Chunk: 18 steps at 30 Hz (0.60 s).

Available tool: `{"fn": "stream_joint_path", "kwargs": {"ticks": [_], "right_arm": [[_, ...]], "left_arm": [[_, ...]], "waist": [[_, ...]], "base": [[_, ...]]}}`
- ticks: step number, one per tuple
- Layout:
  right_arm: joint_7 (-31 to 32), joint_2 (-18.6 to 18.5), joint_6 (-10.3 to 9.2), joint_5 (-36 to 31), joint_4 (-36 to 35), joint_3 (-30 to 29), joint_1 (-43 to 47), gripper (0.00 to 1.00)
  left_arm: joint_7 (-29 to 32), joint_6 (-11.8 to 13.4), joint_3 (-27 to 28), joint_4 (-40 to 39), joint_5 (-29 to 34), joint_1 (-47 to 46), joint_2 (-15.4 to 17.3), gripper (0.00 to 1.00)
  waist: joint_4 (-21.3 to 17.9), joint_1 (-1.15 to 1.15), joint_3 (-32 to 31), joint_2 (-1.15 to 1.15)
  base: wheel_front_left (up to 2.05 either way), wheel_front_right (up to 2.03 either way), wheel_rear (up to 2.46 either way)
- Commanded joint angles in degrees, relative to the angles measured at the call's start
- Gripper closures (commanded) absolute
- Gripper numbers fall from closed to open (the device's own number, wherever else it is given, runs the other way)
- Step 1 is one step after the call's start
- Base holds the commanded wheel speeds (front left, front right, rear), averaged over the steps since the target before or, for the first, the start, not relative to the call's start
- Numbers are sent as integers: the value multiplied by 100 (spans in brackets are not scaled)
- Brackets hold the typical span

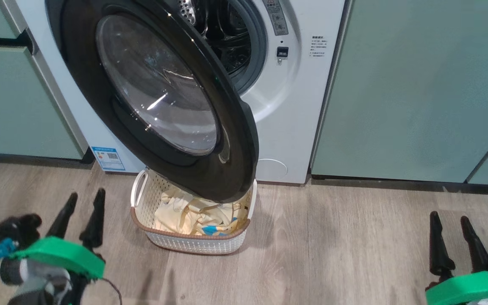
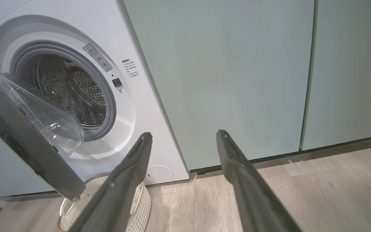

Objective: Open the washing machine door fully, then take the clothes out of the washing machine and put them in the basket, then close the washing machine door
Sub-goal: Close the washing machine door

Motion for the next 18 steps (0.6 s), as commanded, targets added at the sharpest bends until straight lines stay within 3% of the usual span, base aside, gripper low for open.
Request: {"fn": "stream_joint_path", "kwargs": {"ticks": [1, 11, 18], "right_arm": [[-55, -23, 25, -20, -194, 117, -130, 0], [-55, 6, 25, -23, -184, 150, -72, 0], [-55, 13, 25, -21, -183, 156, -65, 0]], "left_arm": [[-59, -7, 355, -213, 191, -188, 98, 0], [-59, -8, 642, -364, 806, 94, -307, 0], [-60, -8, 767, -356, 1116, 156, -385, 0]], "waist": [[-1, 0, -4, 0], [-16, 0, -18, 0], [-20, 0, -4, 0]], "base": [[0, 0, 0], [0, 0, 0], [0, 0, 0]]}}
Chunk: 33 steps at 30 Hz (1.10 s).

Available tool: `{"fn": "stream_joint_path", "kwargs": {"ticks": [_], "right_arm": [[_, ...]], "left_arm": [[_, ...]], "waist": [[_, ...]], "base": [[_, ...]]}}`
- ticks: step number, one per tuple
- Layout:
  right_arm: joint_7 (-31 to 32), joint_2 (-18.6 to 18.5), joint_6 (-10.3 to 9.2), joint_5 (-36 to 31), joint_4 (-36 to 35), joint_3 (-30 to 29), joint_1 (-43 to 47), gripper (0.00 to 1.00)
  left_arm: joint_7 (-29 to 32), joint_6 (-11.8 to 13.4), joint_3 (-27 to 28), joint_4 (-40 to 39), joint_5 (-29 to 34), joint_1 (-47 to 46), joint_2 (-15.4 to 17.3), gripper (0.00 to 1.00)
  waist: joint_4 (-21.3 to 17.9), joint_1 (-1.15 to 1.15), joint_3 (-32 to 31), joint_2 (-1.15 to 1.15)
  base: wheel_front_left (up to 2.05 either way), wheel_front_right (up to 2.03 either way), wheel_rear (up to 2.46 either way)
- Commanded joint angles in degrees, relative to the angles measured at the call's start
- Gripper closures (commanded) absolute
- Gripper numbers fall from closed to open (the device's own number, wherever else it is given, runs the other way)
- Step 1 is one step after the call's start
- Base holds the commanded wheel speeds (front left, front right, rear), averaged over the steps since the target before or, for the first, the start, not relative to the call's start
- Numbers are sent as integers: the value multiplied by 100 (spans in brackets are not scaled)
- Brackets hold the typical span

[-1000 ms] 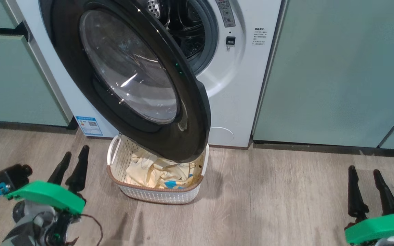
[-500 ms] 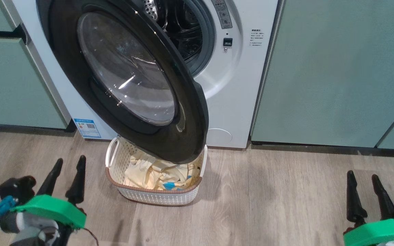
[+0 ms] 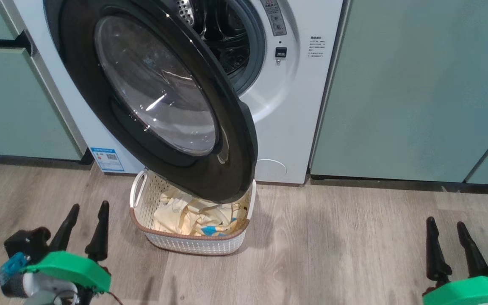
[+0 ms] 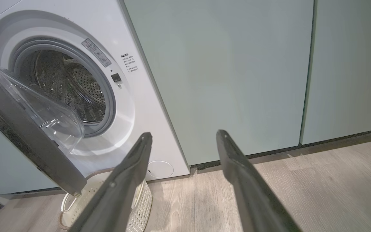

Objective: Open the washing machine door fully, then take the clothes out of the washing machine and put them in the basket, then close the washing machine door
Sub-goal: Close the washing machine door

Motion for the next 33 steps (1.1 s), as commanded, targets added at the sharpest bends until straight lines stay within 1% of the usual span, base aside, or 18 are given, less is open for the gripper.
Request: {"fn": "stream_joint_path", "kwargs": {"ticks": [1, 10, 11, 12, 13, 14, 20, 23, 28, 33], "right_arm": [[-55, -20, 25, -20, -187, 120, -165, 0], [-55, -16, 25, -12, -223, 97, -195, 0], [-55, -12, 25, 3, -241, 88, -204, 13], [-55, -7, 25, 29, -265, 78, -217, 41], [-55, -1, 25, 68, -302, 58, -236, 64], [-55, 6, 25, 111, -345, 31, -259, 100], [-55, 25, 25, 441, -768, -177, -571, 100], [-55, -9, 25, 550, -1082, -134, -842, 100], [-55, -108, 25, 622, -1633, 223, -1370, 100], [-55, -233, 25, 696, -2007, 918, -1864, 100]], "left_arm": [[-60, -5, 250, -171, 60, -220, 79, 0], [-60, -5, 332, -156, 147, -223, 94, 0], [-60, -5, 338, -154, 155, -217, 93, 0], [-60, -5, 343, -151, 161, -211, 93, 0], [-60, -5, 357, -146, 171, -205, 92, 0], [-60, -5, 376, -141, 182, -200, 89, 0], [-60, -5, 410, -116, 268, -184, 18, 0], [-60, -5, 402, -111, 302, -177, -39, 0], [-60, -5, 327, -80, 373, -198, -132, 0], [-60, -5, 224, -31, 421, -222, -198, 0]], "waist": [[1, 0, 2, 0], [3, 0, 3, 0], [5, 0, 1, 0], [9, 0, 1, 0], [14, 0, 3, 0], [20, 0, 3, 0], [163, 0, 35, 0], [298, 0, 60, 0], [601, 0, 92, 0], [959, 0, 102, 0]], "base": [[0, 0, 0], [0, 0, 0], [0, 0, 0], [0, 0, 0], [0, 0, 0], [0, 0, 0], [0, 0, 0], [0, 0, 0], [0, 0, 0], [0, 0, 0]]}}
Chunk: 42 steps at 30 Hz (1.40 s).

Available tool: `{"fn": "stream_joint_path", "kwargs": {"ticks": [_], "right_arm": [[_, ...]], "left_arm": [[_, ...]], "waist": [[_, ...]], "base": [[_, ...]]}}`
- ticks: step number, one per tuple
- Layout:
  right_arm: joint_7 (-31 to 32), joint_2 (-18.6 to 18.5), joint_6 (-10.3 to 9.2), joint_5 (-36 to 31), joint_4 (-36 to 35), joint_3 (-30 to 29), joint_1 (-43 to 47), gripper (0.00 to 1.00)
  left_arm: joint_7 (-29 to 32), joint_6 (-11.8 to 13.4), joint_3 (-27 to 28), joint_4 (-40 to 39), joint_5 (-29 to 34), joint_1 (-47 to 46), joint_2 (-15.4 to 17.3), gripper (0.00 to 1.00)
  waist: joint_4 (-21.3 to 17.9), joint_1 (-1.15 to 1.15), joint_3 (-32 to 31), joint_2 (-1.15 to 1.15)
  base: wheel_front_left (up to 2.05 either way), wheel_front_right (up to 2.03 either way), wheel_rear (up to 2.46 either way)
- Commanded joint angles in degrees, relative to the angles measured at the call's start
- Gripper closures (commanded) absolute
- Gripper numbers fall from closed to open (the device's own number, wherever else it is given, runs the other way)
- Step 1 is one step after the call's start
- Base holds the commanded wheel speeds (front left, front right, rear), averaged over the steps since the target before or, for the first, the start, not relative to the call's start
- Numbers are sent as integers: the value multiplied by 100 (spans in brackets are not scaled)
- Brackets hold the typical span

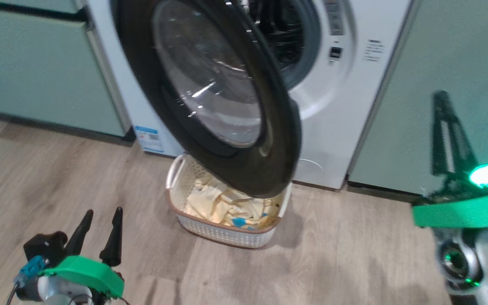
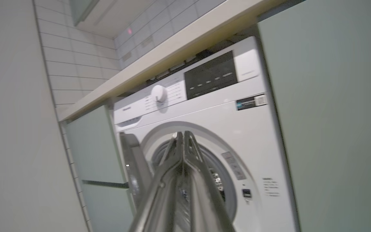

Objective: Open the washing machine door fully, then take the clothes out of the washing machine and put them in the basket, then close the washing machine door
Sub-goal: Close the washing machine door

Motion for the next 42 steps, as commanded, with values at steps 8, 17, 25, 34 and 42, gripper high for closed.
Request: {"fn": "stream_joint_path", "kwargs": {"ticks": [8, 17, 25, 34, 42], "right_arm": [[-37, -94, 25, 166, -239, 1475, -846, 100], [-37, 57, 25, 159, 511, 2814, -1026, 100], [-37, 226, 25, 91, 1506, 3233, -928, 100], [-37, 347, 25, -61, 2417, 2874, -1088, 100], [-37, 355, 25, -43, 2604, 2453, -1440, 100]], "left_arm": [[-61, -5, 30, -104, 92, -275, 33, 0], [-61, -5, -283, -46, 187, -458, 1, 0], [-61, -5, -394, -47, 236, -569, -29, 0], [-61, -5, -463, -104, 256, -638, -76, 0], [-61, -5, -596, -134, 208, -798, -140, 0]], "waist": [[686, 0, 6, 0], [1205, 0, 71, 0], [1405, 0, 161, 0], [1415, 0, 379, 0], [1371, 0, 713, 0]], "base": [[0, 0, 0], [0, 0, 0], [0, 0, 0], [0, 0, 0], [0, 0, 0]]}}
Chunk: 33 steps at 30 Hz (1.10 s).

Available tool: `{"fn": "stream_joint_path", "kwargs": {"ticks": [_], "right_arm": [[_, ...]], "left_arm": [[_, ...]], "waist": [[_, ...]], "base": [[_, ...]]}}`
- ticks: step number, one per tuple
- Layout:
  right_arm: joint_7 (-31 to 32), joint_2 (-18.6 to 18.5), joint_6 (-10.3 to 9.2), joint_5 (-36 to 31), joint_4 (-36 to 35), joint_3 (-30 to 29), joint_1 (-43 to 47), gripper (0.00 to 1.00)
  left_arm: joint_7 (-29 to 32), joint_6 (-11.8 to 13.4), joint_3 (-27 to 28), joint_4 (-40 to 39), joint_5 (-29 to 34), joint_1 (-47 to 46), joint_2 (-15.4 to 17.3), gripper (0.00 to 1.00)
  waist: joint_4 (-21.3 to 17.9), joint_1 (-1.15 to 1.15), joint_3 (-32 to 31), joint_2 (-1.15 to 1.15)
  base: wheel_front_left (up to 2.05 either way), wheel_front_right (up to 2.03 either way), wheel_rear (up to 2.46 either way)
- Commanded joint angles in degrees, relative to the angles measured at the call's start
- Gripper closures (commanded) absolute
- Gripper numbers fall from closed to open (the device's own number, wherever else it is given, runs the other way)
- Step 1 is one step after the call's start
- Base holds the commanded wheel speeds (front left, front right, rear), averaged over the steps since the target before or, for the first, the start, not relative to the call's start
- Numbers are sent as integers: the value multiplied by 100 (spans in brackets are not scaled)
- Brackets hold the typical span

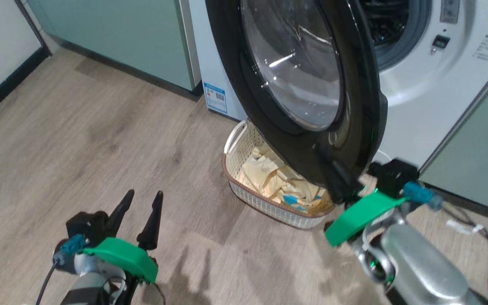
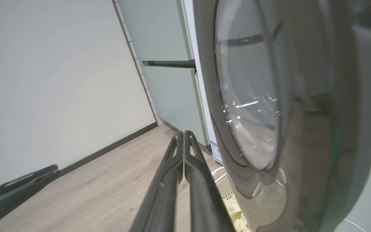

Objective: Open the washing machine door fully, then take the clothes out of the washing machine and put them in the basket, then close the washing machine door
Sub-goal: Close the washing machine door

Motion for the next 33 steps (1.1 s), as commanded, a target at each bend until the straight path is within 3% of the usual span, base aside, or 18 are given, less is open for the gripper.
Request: {"fn": "stream_joint_path", "kwargs": {"ticks": [1, 19, 33], "right_arm": [[-38, 79, 25, -15, -151, -56, -264, 100], [-38, 80, 25, -327, 287, -1089, -847, 100], [-38, 81, 25, -888, 1119, -2190, -2114, 100]], "left_arm": [[-60, -4, 188, -187, -14, -280, 51, 0], [-60, -4, 146, -277, -44, -509, -80, 0], [-60, -4, 221, -445, -33, -959, -271, 0]], "waist": [[-19, -1, 89, 0], [-93, -1, 583, 0], [-179, -1, 1432, 0]], "base": [[0, 0, 0], [0, 0, 0], [0, 0, 0]]}}
